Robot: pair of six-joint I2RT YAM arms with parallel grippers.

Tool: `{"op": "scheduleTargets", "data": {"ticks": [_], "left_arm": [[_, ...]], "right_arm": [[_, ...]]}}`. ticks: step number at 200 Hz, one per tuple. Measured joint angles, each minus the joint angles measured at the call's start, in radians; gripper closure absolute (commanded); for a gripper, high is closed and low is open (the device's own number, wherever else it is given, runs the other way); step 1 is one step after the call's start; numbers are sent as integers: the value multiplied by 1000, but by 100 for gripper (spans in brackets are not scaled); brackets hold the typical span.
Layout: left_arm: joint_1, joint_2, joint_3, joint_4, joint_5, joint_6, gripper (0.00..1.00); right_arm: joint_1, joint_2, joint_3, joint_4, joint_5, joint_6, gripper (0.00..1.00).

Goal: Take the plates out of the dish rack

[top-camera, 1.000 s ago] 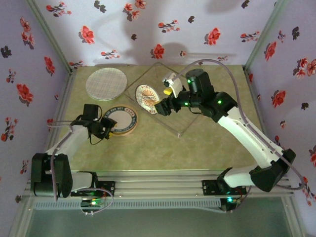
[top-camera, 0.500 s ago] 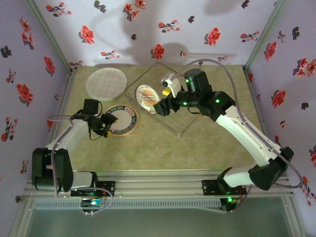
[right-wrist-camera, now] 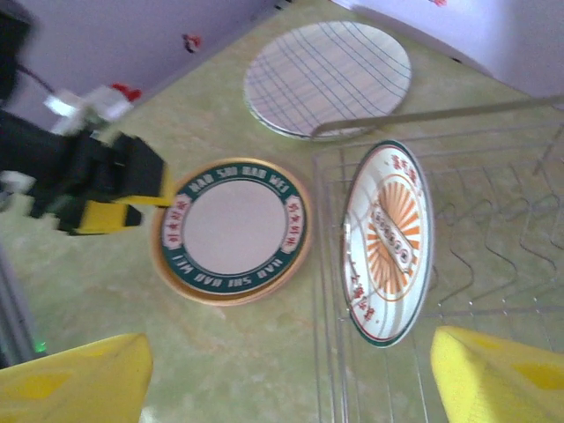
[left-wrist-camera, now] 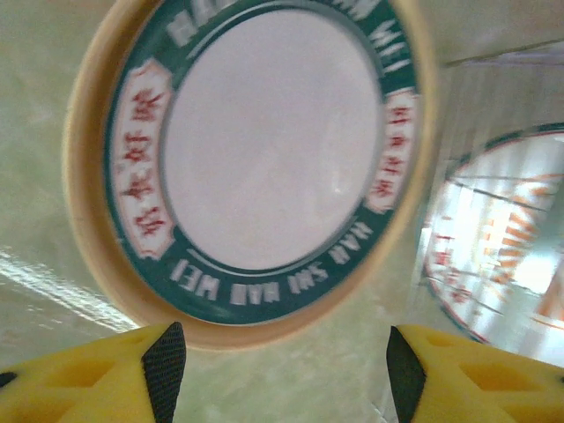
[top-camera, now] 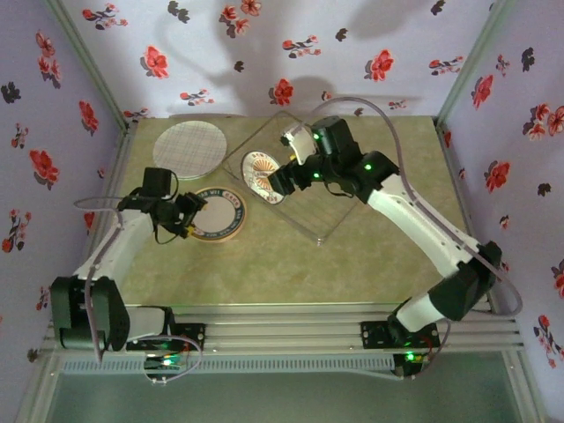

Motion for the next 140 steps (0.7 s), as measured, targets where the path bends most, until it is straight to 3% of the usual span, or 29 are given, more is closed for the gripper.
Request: {"op": "scheduleTargets", "data": {"ticks": [84,119,140], "left_arm": [[-172,-300,190,188,-89,182,38],[-183,-343,256,227,-134,248,38],[-185,-340,274,232,-146,262,38]], "right_arm": [[-70,304,125,-59,14,85,23],[-90,397,180,-92,19,76,26],[-97,426,185,-102,23,60,35]]}}
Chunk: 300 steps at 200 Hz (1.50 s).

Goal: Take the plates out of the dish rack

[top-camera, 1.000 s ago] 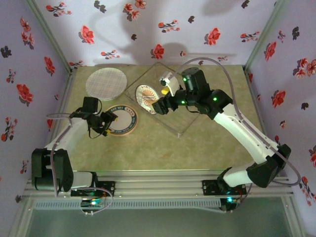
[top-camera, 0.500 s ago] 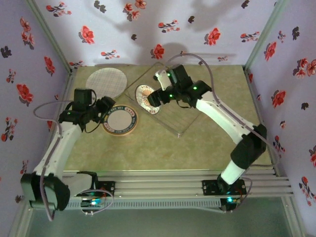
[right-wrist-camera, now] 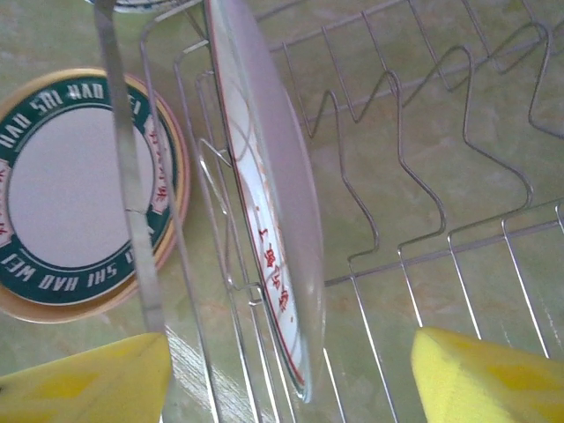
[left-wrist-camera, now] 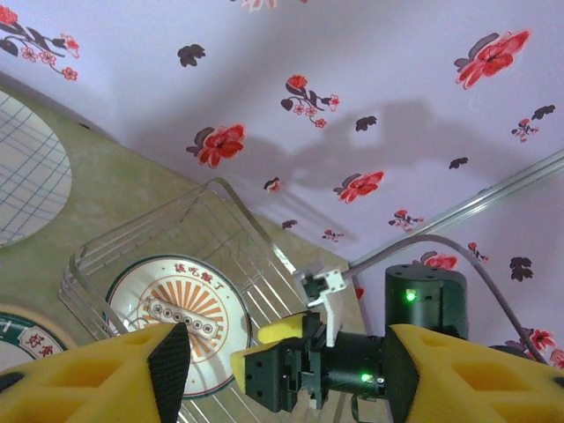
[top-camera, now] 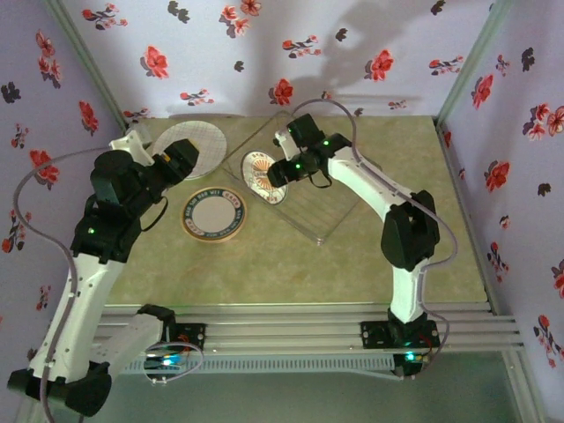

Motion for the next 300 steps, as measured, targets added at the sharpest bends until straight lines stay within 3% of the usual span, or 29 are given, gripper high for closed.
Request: {"op": "scheduleTargets", "data": {"ticks": [91,137,170,235,300], "left_arm": [[-10,7,1,6,-6,10,38],[-15,7,1,6,-6,10,38],[-16,7,1,6,-6,10,38],[-23,7,0,7,-14,9,38],[-42,31,-8,7,-11,-22,36]], "right_arm": [[-4,151,151,-28,-51,-66,62],[1,168,189,-48,-42,-92,82],[16,168,196,-66,47,-111,100],[64,121,201,-90,158,-102,100],[61,-107,199,-97,272,-71,100]]}}
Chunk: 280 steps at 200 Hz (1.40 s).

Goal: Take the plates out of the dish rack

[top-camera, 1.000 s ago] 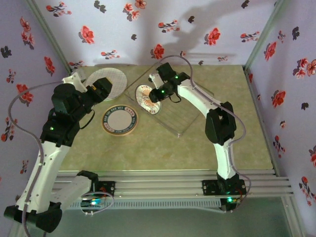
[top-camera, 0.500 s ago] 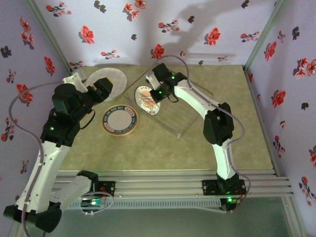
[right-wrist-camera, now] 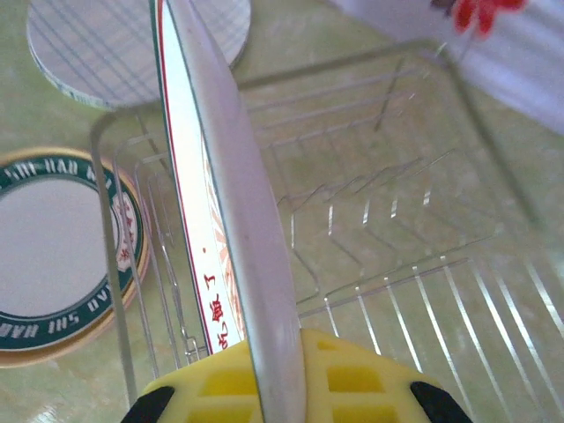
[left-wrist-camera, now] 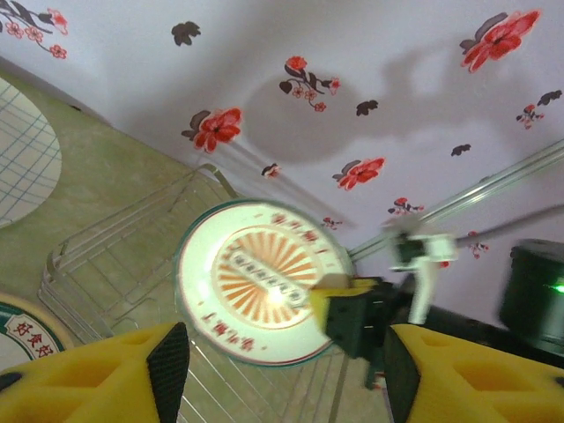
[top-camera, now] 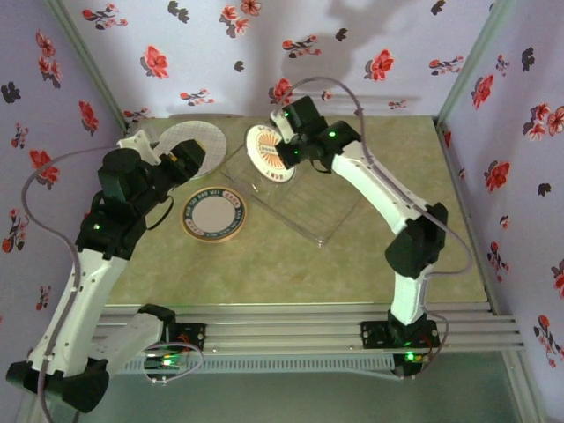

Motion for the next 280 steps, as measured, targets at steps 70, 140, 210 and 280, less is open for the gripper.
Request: {"op": "scheduleTargets", "data": {"ticks": [70,140,210,280], "left_arm": [[-58,164,7,25,97,-65,34],[-130,367,106,96,218,-113,34],[-144,434,142,98,245,-139,43],[-150,468,151,142,248,-204,87]], "right_arm": [[-149,-239,-109,53,-154,179,100],[-275,-322,-284,201,-455,478,100],[-292,-343,-377,365,-628,686,100],[-292,-345,-452,468,-690,790,100]]}}
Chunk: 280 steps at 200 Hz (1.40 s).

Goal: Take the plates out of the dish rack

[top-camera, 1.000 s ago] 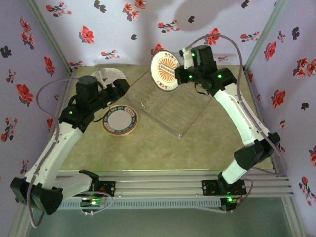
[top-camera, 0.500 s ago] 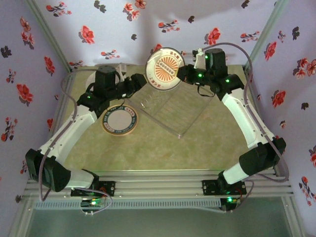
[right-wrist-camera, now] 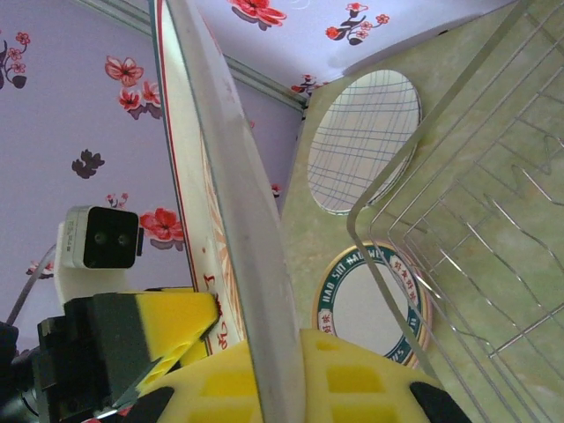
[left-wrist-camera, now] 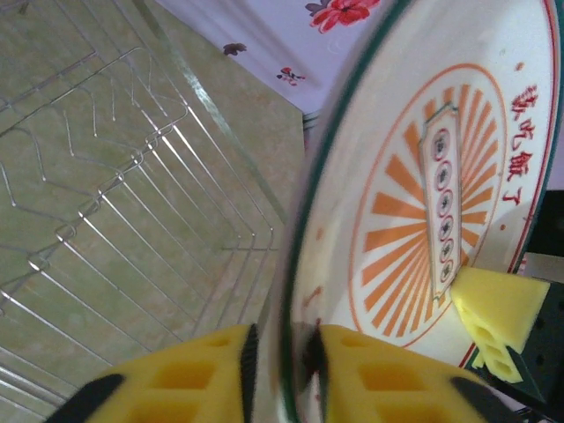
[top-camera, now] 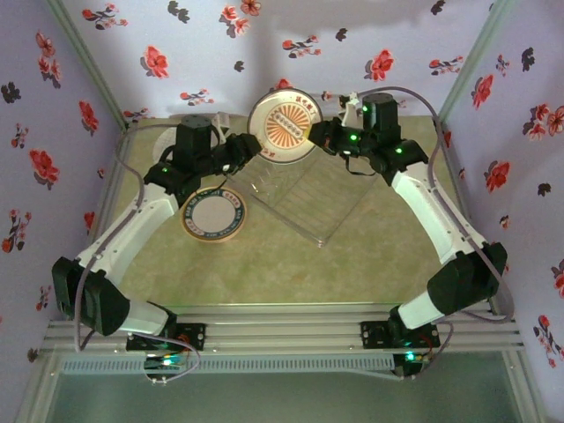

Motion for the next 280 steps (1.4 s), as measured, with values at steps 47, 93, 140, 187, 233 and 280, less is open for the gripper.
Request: {"op": "scheduleTargets", "data": {"ticks": [47,93,140,187,233,280], "left_arm": [[1,1,0,39,7,-55,100],[0,1,0,73,22,-75,100],[0,2,-5,105,13,-93,100],[5,2,-5,114,13,-111,100],[20,0,-27,125,6,-127,100],[39,-15,-62,127,2,-138,100]], "right_arm": [[-11,-9,-23,24,-15,32,100],[-14,-32,-27,23,-3,20,75],[-13,-41,-28,3,8,-40,48],[-11,-71,-29,-13,44,-84,40],[-11,-80,-29,-13,85,-109,37],[-11,-102,-40,-12,131,-140,36]]}}
